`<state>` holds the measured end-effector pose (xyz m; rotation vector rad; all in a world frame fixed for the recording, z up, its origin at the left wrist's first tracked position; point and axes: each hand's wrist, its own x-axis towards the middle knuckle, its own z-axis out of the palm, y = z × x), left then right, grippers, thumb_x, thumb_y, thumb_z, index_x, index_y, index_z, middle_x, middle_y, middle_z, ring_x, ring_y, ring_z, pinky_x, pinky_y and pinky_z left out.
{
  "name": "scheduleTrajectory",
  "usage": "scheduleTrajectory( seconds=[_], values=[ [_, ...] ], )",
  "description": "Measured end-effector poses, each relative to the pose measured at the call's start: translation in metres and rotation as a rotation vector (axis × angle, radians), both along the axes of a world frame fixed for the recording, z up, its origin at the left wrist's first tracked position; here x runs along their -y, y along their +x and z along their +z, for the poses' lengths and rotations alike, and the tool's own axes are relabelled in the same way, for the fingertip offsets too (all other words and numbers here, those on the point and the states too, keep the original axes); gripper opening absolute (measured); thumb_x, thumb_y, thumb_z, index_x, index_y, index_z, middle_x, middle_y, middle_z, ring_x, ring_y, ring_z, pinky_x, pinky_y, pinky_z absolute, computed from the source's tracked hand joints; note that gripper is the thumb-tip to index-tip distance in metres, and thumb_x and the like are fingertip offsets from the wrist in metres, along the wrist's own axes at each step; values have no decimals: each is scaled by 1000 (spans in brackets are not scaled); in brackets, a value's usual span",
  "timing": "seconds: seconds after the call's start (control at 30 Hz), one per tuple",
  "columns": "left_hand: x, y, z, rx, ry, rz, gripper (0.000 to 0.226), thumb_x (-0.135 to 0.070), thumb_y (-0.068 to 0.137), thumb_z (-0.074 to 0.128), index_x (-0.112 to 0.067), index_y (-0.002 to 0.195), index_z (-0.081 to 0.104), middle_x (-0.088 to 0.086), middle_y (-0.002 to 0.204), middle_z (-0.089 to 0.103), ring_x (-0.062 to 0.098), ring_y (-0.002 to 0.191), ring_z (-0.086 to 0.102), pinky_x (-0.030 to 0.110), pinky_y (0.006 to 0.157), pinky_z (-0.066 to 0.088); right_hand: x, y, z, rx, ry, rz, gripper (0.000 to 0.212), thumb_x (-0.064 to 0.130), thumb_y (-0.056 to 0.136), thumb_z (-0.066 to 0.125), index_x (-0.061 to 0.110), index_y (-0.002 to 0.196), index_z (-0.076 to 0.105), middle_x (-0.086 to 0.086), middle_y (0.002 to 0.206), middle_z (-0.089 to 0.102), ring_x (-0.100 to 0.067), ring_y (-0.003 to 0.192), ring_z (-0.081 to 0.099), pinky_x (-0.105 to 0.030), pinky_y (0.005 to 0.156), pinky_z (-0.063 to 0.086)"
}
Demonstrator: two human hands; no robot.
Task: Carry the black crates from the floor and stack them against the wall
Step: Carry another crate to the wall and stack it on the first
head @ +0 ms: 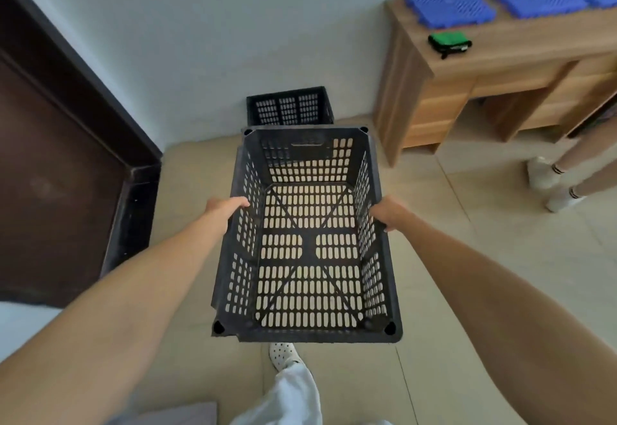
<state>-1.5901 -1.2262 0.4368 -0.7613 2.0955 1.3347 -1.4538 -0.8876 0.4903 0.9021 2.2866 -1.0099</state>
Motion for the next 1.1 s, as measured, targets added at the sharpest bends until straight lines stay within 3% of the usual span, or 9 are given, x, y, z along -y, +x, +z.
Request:
scheduleTrajectory(
  seconds=[0.1,0.2,0.33,0.5,0.67,0.77,0.93,1.0,1.1],
  values=[
    [55,-52,-15,-6,-3,48,75,-38,51,90,-7,114,62,12,111,70,29,98,67,43,94,53,40,-64,5,16,-11,72,15,13,96,49,3,86,54,-15,91,59,-24,74,59,-26,55,50],
    [82,-75,20,-21,-10,103,104,-53,37,94,-7,122,57,8,121,66,30,107,64,45,99,49,75,-123,3,35,-46,121,6,8,95,51,2,95,52,-16,98,58,-27,84,59,-36,77,56],
    [104,-112,49,-71,-79,141,78,-33,70,85,1,130,48,17,128,59,35,118,58,47,103,47,119,-192,1,43,-87,133,13,9,97,51,-2,103,52,-22,108,60,-34,105,64,-41,93,54],
    [134,-192,48,-57,-147,146,98,-43,64,87,-1,139,41,15,140,52,35,127,51,46,105,44,143,-284,-8,65,-74,231,19,15,98,50,-2,105,54,-18,106,61,-32,100,65,-39,92,55],
    [128,-287,44,-38,-191,136,89,-37,70,85,2,138,42,18,140,50,37,130,48,49,107,42,135,-387,-38,83,-104,300,38,27,98,49,0,121,59,-17,116,67,-31,99,68,-41,89,57],
    [122,-353,32,3,-198,146,84,-34,68,87,0,134,48,17,138,53,37,127,50,50,105,43,123,-448,-40,89,-80,279,38,22,99,48,-5,124,57,-21,116,67,-32,95,68,-39,87,56],
    [87,-443,25,10,-187,136,73,-21,76,82,3,135,46,17,136,54,35,127,50,42,99,45,101,-532,-40,105,-37,268,41,19,104,36,-8,130,50,-21,128,59,-35,113,62,-37,97,48],
    [72,-476,19,49,-171,143,61,-13,79,79,4,130,50,18,130,58,35,121,55,39,96,48,89,-561,-44,123,-15,280,38,18,103,38,-8,126,53,-21,124,61,-35,108,64,-35,88,51],
    [51,-533,11,82,-119,127,45,-4,79,75,3,119,57,22,120,64,36,110,63,50,98,50,68,-601,-54,138,-5,219,37,21,101,43,-8,121,54,-22,118,64,-36,99,67,-31,71,48]
  ],
)
